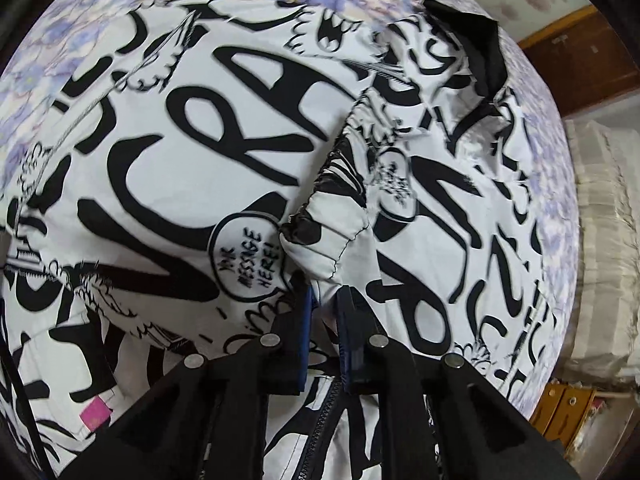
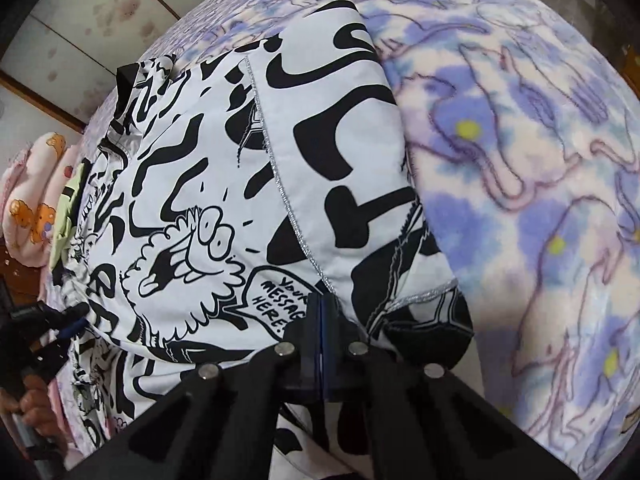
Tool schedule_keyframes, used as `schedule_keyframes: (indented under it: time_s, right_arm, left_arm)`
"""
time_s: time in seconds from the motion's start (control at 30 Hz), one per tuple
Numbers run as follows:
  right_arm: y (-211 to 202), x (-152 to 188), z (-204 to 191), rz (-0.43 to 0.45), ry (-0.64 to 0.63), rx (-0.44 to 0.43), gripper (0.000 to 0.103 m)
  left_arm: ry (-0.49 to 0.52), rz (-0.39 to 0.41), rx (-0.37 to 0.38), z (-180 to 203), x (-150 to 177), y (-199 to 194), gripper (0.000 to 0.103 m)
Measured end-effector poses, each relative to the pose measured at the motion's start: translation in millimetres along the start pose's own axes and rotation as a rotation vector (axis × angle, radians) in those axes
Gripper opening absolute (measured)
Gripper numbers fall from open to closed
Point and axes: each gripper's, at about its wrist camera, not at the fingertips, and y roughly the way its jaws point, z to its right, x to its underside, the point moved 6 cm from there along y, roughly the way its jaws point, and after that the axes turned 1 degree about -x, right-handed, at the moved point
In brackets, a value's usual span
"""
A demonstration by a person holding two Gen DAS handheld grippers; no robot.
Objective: Fold large clothes
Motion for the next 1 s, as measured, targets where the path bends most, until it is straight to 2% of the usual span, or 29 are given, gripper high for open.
schedule_keyframes:
  time_s: [0.07, 0.17, 0.23, 0.3, 0.37, 0.4, 0.5, 0.53, 0.6, 0.63, 0.67, 0.7, 0.77, 0.87, 1.0]
  right_arm:
    - [1.2, -2.4, -0.4, -0.004, -0.024, 0.0, 0.0]
    - [4.9, -1.1, 8.8, -0.016, 0.014, -0.049, 0.0]
    - [5.2, -1.9, 8.0, -0.026, 0.018, -0.057, 0.0]
    - [2.6, -2.9, 3.8, -0.03, -0.007, -0.055, 0.0]
    - [0.3, -1.2, 1.7, -0.038, -0.029, -0.059, 0.0]
    - [-0.5, -0.8, 0.9, -0.044, -0.032, -0.063, 0.0]
    - [-8.7, -0.4, -7.2, -0.049, -0.064, -0.076, 0.0]
    - [-13.7, -0.5, -15.2, -0.047, -0.091, -0.107, 0.0]
    - [-23.8, -0.4, -34.4, -0.03, -0.164, -0.17, 0.0]
    - [-26.4, -0.4, -45.2, -0.028, -0.2, -0.197, 0.0]
    - [-27.3, -0.6, -56.4, -0.027, -0.226, -0.225, 0.0]
    - [-26.6, -1.2, -65.4, -0.028, -0.239, -0.245, 0.0]
    - [-18.3, -1.3, -85.0, -0.04, -0.262, -0.29, 0.0]
    - [1.2, -1.0, -102.8, -0.047, -0.281, -0.309, 0.0]
    - [35.9, -1.4, -100.8, -0.107, -0.228, -0.27, 0.0]
  left_arm:
    - [-0.034, -0.01, 0.011, -6.2, -1.1, 4.4, 0.01]
    - [-0.055, -0.031, -0.005, -12.8, -4.1, 8.1, 0.014]
    - [-0.031, 0.003, -0.031, -11.2, -3.4, -4.7, 0.016]
    - [0.025, 0.049, -0.091, -5.4, 0.0, -21.0, 0.024]
    - [0.124, 0.092, -0.158, 7.4, 5.3, -39.6, 0.024]
    - [0.163, 0.102, -0.169, 14.1, 8.1, -46.1, 0.024]
    - [0.328, 0.109, -0.108, 48.8, 30.5, -61.6, 0.024]
    - [0.386, 0.091, -0.083, 61.1, 40.9, -61.4, 0.024]
    - [0.485, 0.042, -0.051, 83.4, 61.2, -54.1, 0.024]
    - [0.527, 0.022, -0.041, 93.5, 71.3, -48.2, 0.02]
    - [0.561, 0.005, -0.037, 102.0, 80.2, -41.6, 0.011]
    - [0.59, -0.022, -0.034, 110.6, 88.4, -31.2, 0.008]
    - [0.612, -0.091, -0.013, 121.7, 98.7, -9.6, 0.005]
    - [0.606, -0.131, -0.005, 128.9, 103.2, 14.4, 0.002]
    - [0.562, -0.109, -0.137, 112.8, 81.7, 41.2, 0.002]
